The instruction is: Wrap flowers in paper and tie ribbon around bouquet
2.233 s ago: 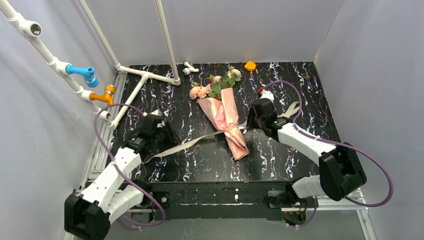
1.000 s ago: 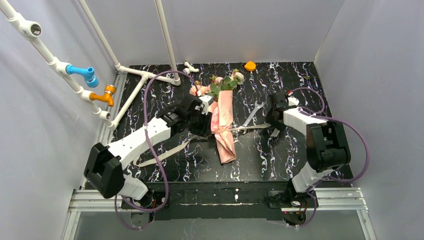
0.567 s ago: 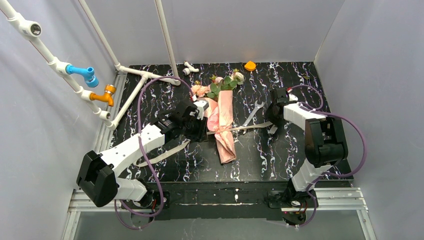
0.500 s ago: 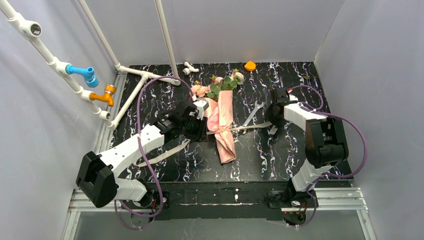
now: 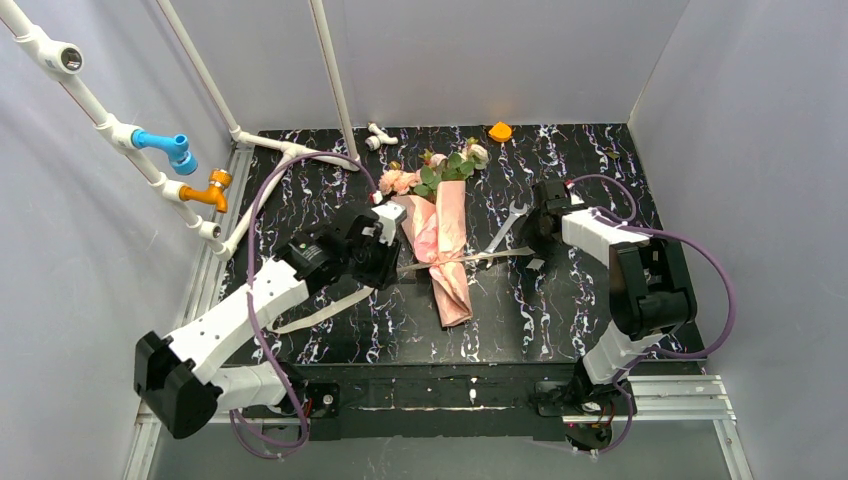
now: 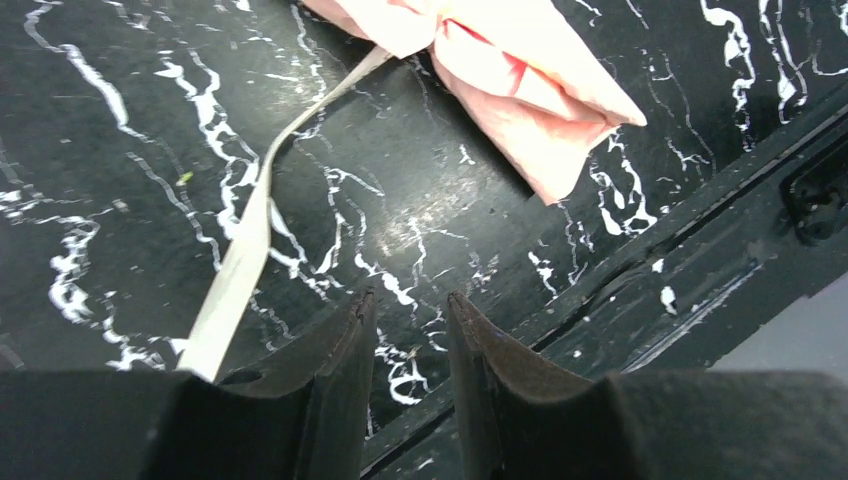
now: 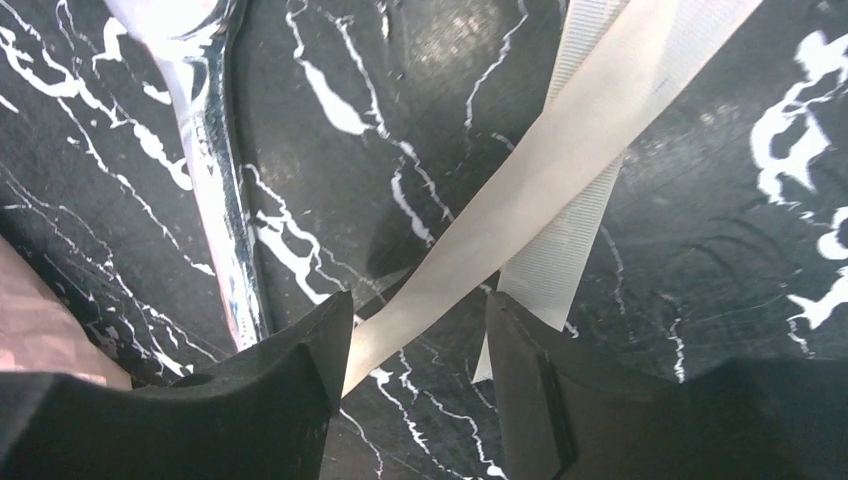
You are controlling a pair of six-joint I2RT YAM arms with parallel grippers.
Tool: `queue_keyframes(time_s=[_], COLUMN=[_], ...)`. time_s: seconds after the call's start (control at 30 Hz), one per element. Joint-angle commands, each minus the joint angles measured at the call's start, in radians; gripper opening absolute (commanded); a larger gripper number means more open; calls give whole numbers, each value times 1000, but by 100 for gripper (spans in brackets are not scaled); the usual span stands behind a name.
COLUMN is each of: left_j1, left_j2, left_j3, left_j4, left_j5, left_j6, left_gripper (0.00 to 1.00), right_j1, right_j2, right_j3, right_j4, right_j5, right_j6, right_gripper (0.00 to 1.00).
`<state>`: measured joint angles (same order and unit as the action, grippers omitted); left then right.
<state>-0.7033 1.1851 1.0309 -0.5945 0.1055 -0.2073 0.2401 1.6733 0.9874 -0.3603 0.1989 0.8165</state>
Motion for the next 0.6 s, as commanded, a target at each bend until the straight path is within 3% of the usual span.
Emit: queue_keyframes(time_s=[0.0,0.1,0.37,0.57], left_j1=[-2,-2,-2,-2], left_j2=[-74,-103,-142,-157], left_j3=[17,-27,-61,-69], left_j4=[-115,-104,-80,-79], left_j5=[-90,-152,-150,-155], left_j6=[83,90,86,90], left_gripper=[31,30,30,30], right_j1=[21,42,69,97], right_j2=[15,4,-80,-110], right_j3=[36,32,40,8], right_j4=[-31,-49,-104,-44], right_j5=[-2,-2,21,30], right_j6=[35,49,87,147], right_gripper=[59,59,65,65])
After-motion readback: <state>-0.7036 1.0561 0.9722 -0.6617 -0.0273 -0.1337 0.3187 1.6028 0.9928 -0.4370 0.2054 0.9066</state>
